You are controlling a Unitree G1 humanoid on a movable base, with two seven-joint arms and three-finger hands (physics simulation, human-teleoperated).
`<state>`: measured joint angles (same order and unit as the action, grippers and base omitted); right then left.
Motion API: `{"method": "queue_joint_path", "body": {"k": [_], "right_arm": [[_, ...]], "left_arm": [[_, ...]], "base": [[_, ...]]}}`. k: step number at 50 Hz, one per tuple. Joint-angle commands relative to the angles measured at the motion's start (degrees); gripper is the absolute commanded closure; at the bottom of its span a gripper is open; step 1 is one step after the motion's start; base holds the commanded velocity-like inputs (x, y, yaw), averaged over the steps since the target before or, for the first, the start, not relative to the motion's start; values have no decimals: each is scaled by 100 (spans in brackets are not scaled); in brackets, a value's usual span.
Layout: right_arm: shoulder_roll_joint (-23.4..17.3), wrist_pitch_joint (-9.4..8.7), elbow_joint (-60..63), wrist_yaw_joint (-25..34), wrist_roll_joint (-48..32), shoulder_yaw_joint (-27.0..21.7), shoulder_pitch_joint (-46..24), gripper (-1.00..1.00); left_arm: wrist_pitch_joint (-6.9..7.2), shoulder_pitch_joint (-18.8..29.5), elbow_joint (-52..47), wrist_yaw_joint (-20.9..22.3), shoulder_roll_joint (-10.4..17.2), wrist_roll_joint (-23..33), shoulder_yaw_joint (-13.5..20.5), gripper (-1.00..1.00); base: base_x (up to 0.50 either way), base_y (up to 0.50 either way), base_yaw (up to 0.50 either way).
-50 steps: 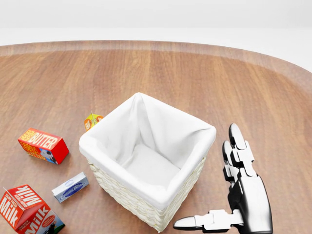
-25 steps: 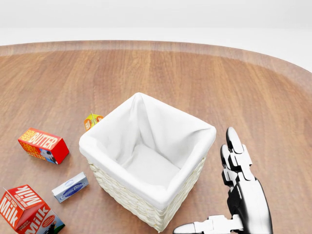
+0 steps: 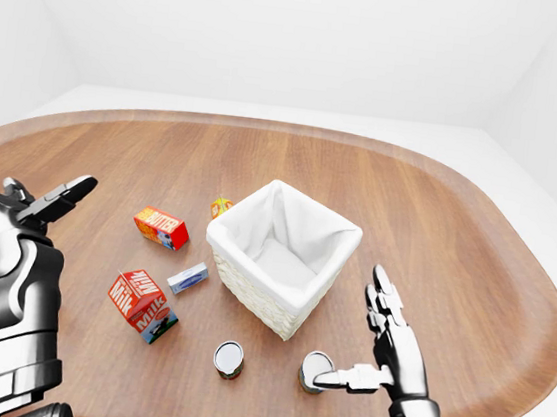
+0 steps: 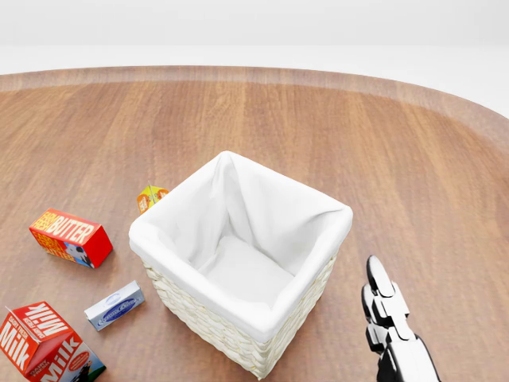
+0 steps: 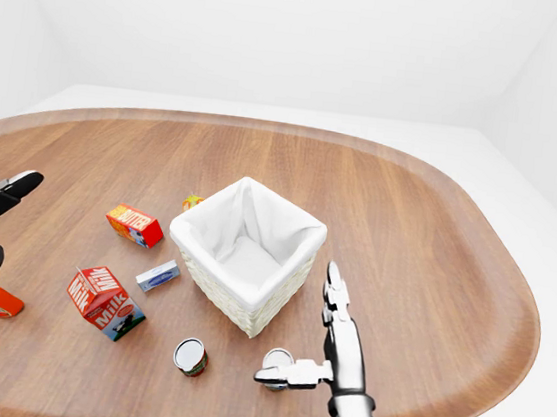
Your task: Pick up the alphabet soup, and put it in the basket.
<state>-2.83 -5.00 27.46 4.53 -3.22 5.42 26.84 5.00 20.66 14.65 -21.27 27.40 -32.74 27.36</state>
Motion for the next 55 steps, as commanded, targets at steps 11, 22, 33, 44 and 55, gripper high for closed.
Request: {"method": "queue_joint_path", "body": {"k": [11,22,33,44,55], "right_arm": [[-45,0,-678,152,65,31,449,-100],[-76,123,-1266,177,89,82,418,-100],[-79,266,-1715,31,-101,79,323,-100],[-57,231,-1863,-252,-459,108,264,-100],[-37,353,-2275,-290,-488,62,61,-100]], "left_arm": [[0,-30,-51,33,-26,31,2,-100],[0,-32,-17,52,-33,75,-12,-100],[0,-35,-36,44,-30,73,-3,-100],[0,-64,-120,29,-38,74,19,-100],[0,-4,46,61,-40,97,-28,-100]], "base": [[0,0,0],[0,0,0],[0,0,0],[0,0,0],[0,0,0]]}}
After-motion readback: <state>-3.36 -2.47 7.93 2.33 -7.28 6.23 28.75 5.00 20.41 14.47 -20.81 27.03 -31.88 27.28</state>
